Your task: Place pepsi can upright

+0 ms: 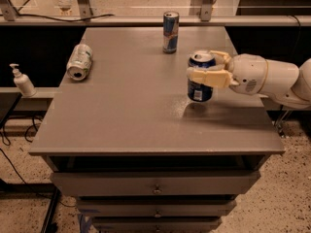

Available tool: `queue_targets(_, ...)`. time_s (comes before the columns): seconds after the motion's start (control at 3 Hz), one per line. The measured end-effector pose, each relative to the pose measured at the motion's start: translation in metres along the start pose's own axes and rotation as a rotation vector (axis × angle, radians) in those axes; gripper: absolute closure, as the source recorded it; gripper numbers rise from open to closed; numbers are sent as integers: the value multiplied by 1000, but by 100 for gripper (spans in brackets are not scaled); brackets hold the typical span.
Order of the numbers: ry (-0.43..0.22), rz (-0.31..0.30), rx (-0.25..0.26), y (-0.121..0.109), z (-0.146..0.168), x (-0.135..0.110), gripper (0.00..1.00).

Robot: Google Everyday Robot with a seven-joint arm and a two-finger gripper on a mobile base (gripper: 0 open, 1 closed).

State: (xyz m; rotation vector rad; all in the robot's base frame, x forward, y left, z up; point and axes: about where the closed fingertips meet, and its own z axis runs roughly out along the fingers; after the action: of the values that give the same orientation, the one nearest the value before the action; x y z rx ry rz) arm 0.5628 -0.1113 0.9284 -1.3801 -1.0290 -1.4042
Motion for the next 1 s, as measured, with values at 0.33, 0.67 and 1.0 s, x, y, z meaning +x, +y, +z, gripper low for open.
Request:
queue_targets(0.33, 19, 1, 13, -5, -13, -14, 100)
queue_targets(0.67, 32, 13, 13, -8, -24, -27, 100)
queue_targets(1.0, 52, 18, 20, -11, -29, -34, 85)
